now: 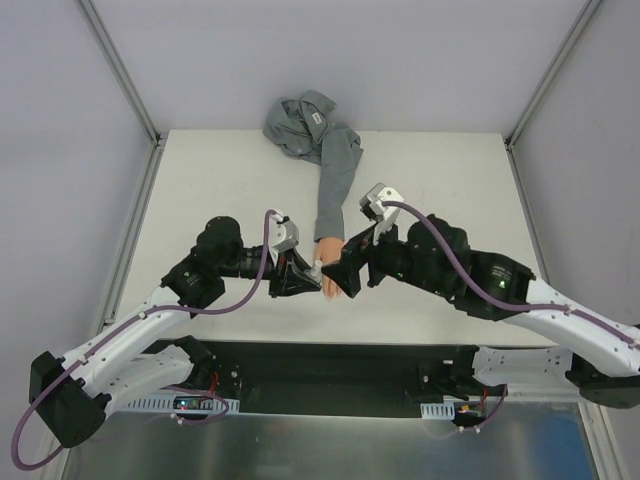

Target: Paint the nails

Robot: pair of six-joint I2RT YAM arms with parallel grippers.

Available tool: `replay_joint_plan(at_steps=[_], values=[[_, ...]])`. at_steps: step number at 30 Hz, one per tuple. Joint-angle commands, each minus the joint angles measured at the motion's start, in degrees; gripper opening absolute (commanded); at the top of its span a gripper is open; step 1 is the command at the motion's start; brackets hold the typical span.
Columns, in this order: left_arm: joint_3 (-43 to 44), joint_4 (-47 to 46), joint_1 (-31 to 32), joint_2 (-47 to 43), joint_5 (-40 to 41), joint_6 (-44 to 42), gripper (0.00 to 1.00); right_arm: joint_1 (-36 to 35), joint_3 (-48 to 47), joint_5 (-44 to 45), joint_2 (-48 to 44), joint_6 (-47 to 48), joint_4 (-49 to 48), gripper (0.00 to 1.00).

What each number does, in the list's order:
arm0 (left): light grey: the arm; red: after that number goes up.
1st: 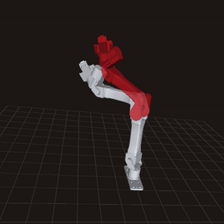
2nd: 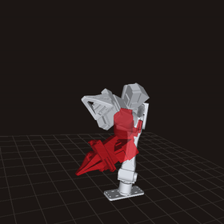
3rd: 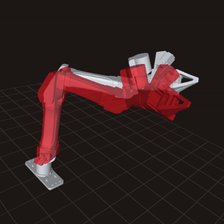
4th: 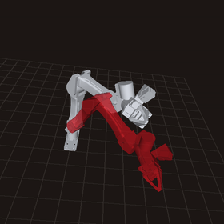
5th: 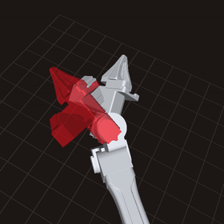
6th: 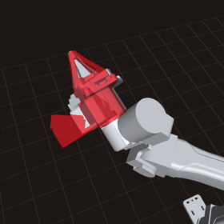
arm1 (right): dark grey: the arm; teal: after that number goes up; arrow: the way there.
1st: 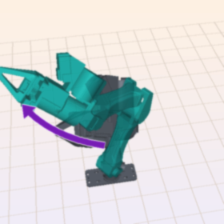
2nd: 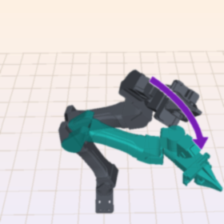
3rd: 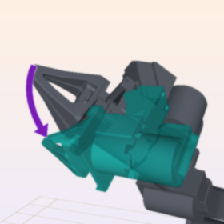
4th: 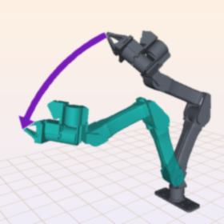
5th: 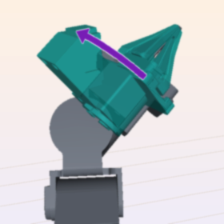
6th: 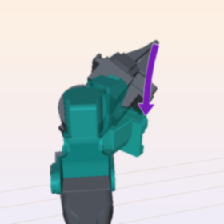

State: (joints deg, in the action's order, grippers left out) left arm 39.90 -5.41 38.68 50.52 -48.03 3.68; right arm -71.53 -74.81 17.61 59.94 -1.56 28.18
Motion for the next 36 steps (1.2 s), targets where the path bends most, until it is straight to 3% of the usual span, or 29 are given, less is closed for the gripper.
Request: replay_joint_plan(at_steps=[1,4,10,25,29,30,33,34,36], values=[[3.43,-4.43,0.44,0.63,-12.15,1.49,0.00,5.24,-1.22,-31.94,-1.59,11.66,-0.50,0.85],[3.34,-7.33,0.52,1.25,-18.93,4.30,0.00,9.99,-2.01,-44.71,-0.45,14.48,-0.76,0.78],[2.29,-13.05,0.44,1.07,-24.92,9.06,0.00,13.51,-2.45,-53.36,1.84,19.67,-2.08,0.64],[2.29,-13.66,0.44,1.16,-25.18,9.76,0.00,14.31,-3.24,-59.00,6.67,19.40,-5.77,0.48],[2.29,-13.58,0.52,1.07,-24.13,9.68,0.00,14.40,-3.33,-59.53,7.55,19.23,-5.86,0.40],[2.11,-13.31,0.52,0.98,-23.08,9.50,0.00,14.31,-3.16,-59.62,7.64,18.88,-5.86,0.37],[2.72,-10.86,0.26,0.37,-18.88,7.23,0.00,14.40,-2.89,-59.62,7.91,18.00,-5.77,0.15],[2.90,-9.02,0.00,-0.16,-17.38,6.52,0.00,14.40,-2.54,-59.27,8.00,17.65,-5.77,0.01],[2.82,-8.13,-0.88,-0.51,-14.04,5.81,0.00,14.31,-1.84,-59.18,8.00,17.03,-5.68,0.01]])
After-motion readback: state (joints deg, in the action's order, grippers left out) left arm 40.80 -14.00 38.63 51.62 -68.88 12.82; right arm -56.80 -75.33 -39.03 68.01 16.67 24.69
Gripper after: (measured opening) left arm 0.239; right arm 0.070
